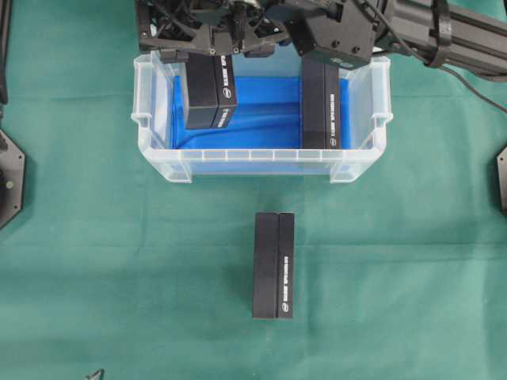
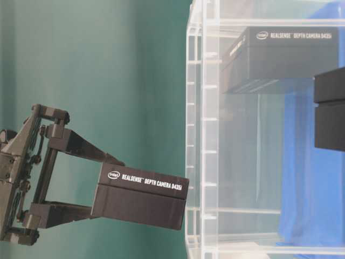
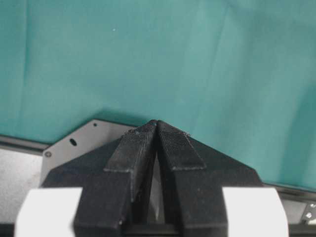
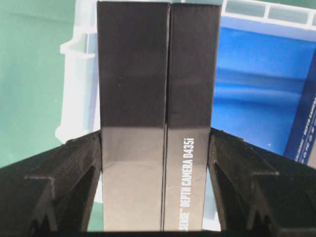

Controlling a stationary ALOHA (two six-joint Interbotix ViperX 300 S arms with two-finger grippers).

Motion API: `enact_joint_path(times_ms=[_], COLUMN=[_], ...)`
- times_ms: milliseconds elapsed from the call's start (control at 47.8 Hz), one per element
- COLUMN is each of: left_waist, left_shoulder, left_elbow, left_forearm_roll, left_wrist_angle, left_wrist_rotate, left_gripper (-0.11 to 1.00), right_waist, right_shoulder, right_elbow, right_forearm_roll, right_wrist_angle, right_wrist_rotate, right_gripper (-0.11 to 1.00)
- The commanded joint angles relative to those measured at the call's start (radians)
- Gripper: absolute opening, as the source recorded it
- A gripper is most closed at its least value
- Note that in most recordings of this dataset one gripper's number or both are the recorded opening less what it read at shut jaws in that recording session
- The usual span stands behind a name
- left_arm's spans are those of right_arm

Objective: Take the box out of the case with the right arm.
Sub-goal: 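Lift the gripped box up out of the case with the right gripper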

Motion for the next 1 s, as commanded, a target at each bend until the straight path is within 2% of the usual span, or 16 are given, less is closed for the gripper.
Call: enact_joint_path(times_ms=[0,983], left_waist=[0.002,0.002], left_shoulder=[-0.003,-0.002], left_elbow=[-0.009,-0.009], left_forearm_roll=[0.003,0.003], left_wrist_angle=[-0.005,-0.005], left_wrist_rotate=[-0.002,0.0], left_gripper=[0.08,0.08], right_waist=[0.003,0.02], right_shoulder=[-0.057,-0.057], right_elbow=[-0.032,-0.035], right_forearm_roll=[-0.005,-0.005], right_wrist_angle=[-0.003,0.006], right_wrist_rotate=[-0.003,0.002], right_gripper=[0.67,0.67])
